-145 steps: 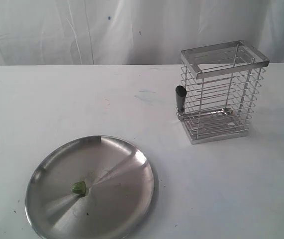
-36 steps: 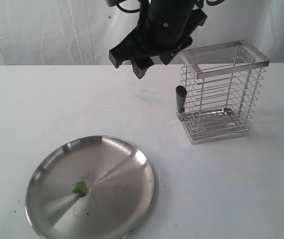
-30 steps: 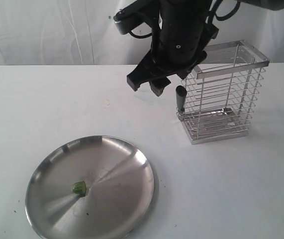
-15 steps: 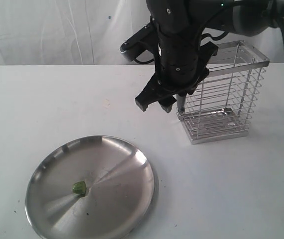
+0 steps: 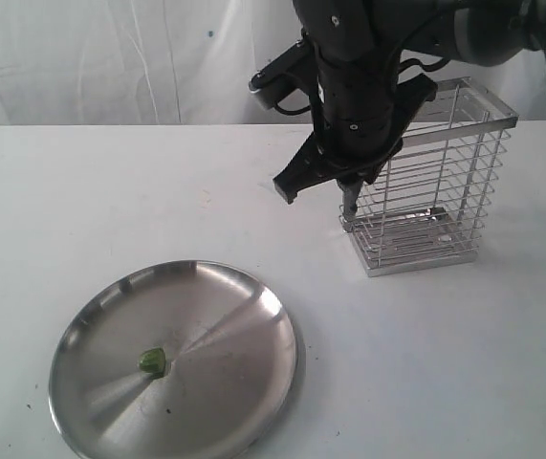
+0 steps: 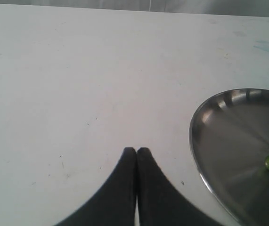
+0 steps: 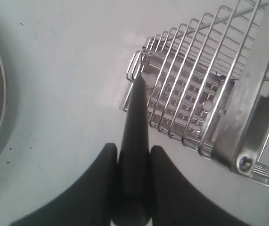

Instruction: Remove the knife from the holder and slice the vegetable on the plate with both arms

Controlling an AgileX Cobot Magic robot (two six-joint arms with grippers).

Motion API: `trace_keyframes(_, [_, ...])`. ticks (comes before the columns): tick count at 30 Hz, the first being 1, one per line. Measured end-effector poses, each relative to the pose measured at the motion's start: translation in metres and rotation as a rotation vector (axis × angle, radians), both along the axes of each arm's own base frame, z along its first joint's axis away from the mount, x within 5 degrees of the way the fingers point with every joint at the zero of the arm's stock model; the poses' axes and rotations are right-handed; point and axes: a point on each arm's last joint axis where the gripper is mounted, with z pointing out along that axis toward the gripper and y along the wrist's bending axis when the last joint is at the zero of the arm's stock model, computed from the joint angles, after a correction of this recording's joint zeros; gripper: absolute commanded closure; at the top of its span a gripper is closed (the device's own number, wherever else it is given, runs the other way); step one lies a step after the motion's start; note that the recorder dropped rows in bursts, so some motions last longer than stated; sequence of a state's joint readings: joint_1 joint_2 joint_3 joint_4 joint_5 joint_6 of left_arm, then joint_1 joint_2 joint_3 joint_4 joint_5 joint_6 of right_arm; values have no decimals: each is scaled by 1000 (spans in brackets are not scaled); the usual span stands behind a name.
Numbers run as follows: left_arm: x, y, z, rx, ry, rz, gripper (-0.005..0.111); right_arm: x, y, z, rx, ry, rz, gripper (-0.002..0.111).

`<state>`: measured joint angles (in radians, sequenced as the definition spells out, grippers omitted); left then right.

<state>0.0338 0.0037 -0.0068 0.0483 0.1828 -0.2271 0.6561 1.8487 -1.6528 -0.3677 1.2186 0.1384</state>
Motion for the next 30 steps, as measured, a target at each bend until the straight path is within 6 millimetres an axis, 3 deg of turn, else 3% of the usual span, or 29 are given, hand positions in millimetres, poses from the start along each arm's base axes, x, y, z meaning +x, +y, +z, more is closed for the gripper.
trace_keyframes(6, [0, 0, 0, 0, 0, 0, 107, 0, -1, 2, -7, -7, 2, 108])
trace_keyframes(17, [0, 0, 0, 0, 0, 0, 107, -15, -12, 38, 56, -80, 1, 108])
trace_keyframes(30, [0, 0, 0, 0, 0, 0, 107, -54, -37, 102, 221, -202, -29, 108])
